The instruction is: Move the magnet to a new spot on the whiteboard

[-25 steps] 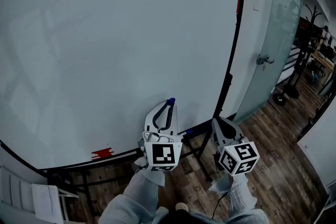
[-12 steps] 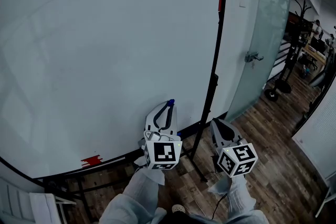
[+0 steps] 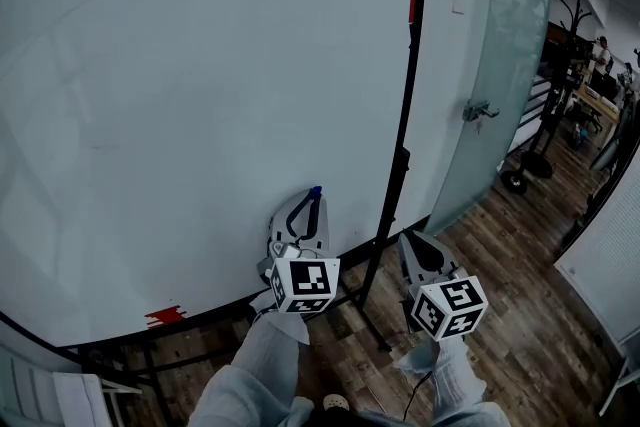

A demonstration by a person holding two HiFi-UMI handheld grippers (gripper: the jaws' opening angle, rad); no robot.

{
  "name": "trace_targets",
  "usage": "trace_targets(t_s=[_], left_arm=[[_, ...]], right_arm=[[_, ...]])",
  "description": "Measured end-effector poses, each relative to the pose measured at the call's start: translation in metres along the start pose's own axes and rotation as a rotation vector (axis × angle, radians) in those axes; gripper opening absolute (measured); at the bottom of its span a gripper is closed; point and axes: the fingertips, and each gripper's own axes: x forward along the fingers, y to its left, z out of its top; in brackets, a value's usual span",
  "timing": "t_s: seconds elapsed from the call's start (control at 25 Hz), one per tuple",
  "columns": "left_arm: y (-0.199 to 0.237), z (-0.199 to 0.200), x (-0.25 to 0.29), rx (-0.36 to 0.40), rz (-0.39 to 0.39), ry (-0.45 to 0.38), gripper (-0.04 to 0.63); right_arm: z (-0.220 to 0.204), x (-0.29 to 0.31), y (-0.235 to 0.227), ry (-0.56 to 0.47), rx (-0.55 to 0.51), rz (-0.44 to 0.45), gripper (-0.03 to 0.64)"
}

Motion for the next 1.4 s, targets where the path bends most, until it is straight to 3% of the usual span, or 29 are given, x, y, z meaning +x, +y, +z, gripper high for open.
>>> trace_targets(t_s=[0.52,1.12,1.4], left_arm=[[-0.002,-0.010,0.010,0.055,0.014,0.016,0.043],[0.004,-0.009,0.010,0.064,0.047,0.027,0.075],[-0.005,-0.007,0.005,0.051,-0.002,0.025,0.169]], right_arm=[[-0.002,0.010,-0.007,0.007,-0.022,0.000,0.028],[-0.003,0.007,-0.002,0.009,-0.020,0.002,0.028],[-0.002,0.001,0.003,0.011,-0.027,-0.003,0.028]])
